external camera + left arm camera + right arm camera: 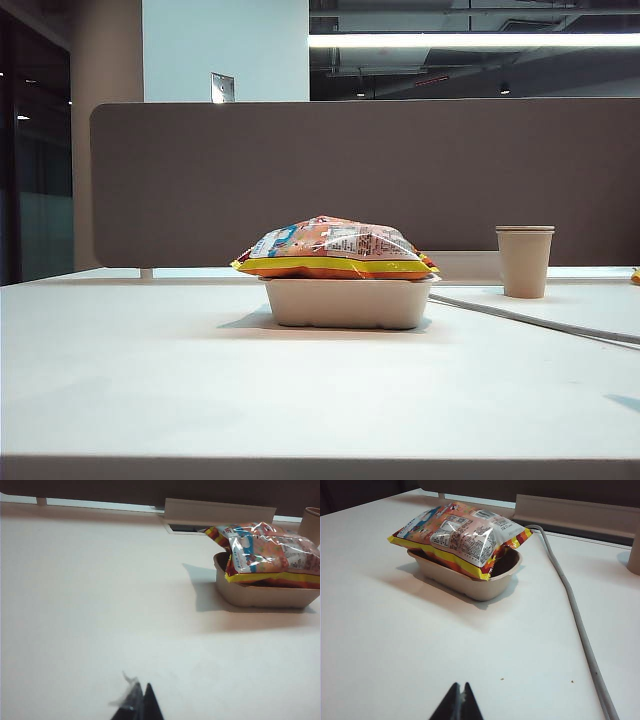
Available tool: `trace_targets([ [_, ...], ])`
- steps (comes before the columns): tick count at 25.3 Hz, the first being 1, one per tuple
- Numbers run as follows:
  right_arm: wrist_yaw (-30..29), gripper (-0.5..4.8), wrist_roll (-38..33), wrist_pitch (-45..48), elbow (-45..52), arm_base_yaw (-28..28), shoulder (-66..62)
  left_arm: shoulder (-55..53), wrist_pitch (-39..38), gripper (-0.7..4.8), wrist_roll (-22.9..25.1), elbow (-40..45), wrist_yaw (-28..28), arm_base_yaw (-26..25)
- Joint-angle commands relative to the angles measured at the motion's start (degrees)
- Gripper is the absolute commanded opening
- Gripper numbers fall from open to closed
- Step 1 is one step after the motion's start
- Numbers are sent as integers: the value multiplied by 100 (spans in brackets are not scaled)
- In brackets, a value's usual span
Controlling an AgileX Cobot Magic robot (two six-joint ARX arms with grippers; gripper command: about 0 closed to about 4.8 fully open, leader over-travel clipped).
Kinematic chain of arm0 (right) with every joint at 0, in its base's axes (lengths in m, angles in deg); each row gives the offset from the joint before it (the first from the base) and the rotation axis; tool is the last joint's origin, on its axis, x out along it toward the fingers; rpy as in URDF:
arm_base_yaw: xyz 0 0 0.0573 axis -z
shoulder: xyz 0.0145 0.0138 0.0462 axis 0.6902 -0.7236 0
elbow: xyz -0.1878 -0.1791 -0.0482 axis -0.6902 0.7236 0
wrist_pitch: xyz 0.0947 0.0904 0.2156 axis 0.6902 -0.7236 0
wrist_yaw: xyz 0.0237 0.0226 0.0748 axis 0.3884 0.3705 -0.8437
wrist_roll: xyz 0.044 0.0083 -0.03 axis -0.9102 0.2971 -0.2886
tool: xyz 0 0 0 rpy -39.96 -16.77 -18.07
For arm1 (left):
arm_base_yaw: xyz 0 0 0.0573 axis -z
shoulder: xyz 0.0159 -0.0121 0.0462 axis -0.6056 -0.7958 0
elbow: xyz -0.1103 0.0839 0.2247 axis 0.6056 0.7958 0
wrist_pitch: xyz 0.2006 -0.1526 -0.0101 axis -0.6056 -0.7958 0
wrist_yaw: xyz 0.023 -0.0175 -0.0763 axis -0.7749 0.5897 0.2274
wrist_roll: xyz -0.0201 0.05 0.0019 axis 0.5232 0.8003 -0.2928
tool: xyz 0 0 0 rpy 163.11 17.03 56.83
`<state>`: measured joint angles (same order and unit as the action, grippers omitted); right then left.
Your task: Pick up a bag of chips and put them in the box.
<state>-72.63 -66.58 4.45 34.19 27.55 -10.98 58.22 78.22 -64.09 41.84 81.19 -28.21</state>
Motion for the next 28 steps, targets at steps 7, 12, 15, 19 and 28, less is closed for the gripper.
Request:
trace_targets([
  [7,778,11,-7,50,9,2,-4,-2,-81,-6,-17,-9,-9,-2],
  [12,778,11,-7,83,9,2,-11,-2,-81,-6,-17,-9,-9,-2],
  [15,758,13,-7,201,9,0,0,-2,-81,-6,-17,-9,-9,-2],
  [19,758,12,-7,251,9,0,2,-2,-81,-6,-17,-9,-9,-2],
  [28,758,12,-7,251,9,0,2,-2,-81,-6,-17,-9,-9,-2],
])
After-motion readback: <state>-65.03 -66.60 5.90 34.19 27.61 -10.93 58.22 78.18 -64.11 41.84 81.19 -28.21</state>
